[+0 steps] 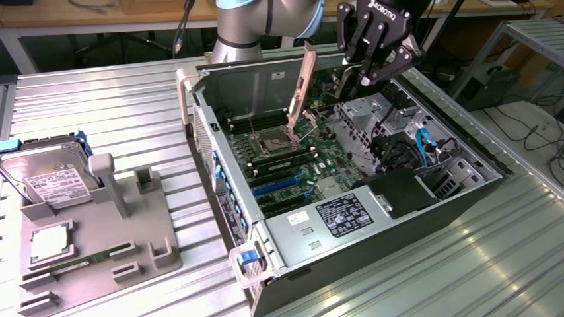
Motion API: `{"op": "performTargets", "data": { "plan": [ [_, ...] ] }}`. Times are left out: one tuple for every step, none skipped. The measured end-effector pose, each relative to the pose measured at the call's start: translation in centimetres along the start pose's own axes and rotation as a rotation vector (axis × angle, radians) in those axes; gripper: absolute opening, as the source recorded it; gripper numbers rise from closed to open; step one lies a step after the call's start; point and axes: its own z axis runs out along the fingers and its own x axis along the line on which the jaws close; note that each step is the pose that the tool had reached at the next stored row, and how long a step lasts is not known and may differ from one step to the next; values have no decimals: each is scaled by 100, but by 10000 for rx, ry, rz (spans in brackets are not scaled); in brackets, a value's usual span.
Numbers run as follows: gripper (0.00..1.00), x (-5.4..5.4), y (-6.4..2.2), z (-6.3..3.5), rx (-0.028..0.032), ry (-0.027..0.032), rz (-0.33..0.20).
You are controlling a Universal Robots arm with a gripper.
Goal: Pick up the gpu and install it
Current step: 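Insert the gpu into the slot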
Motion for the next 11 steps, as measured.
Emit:
{"op": "performTargets", "data": {
  "plan": [
    [27,0,0,4,0,0,-1],
    [27,0,-1,8,0,0,-2],
    [27,0,-1,13,0,0,-4],
    [27,0,-1,17,0,0,-5],
    [27,0,-1,21,0,0,-5],
    [27,0,-1,24,0,0,-6],
    [27,0,-2,28,0,1,-8],
    [27,0,-2,33,0,0,-8],
    [27,1,-2,37,0,0,-9],
    [27,1,-2,39,0,1,-10],
    [27,1,-2,44,0,0,-11]
  ]
}}
